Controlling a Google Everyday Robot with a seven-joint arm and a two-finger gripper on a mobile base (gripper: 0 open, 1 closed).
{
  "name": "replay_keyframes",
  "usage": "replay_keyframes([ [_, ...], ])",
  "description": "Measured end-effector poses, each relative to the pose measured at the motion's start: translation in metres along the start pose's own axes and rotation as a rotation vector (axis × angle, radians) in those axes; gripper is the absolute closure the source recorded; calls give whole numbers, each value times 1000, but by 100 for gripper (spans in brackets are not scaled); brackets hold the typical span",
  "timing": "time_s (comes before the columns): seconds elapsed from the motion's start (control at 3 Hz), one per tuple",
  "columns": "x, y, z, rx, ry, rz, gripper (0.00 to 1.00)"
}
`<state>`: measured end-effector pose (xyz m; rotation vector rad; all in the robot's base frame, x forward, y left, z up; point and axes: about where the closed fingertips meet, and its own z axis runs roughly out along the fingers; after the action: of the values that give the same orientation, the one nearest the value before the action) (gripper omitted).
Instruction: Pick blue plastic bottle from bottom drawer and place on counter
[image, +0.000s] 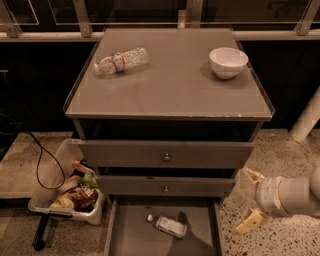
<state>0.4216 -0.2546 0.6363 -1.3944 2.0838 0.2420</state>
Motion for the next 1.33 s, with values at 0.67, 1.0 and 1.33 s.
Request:
replay_keyframes([
  [0.67, 45, 9, 84, -20, -15, 80, 0],
  [1.0, 46, 10, 86, -22, -16, 83, 0],
  [1.33, 40, 16, 89, -47, -32, 68, 0],
])
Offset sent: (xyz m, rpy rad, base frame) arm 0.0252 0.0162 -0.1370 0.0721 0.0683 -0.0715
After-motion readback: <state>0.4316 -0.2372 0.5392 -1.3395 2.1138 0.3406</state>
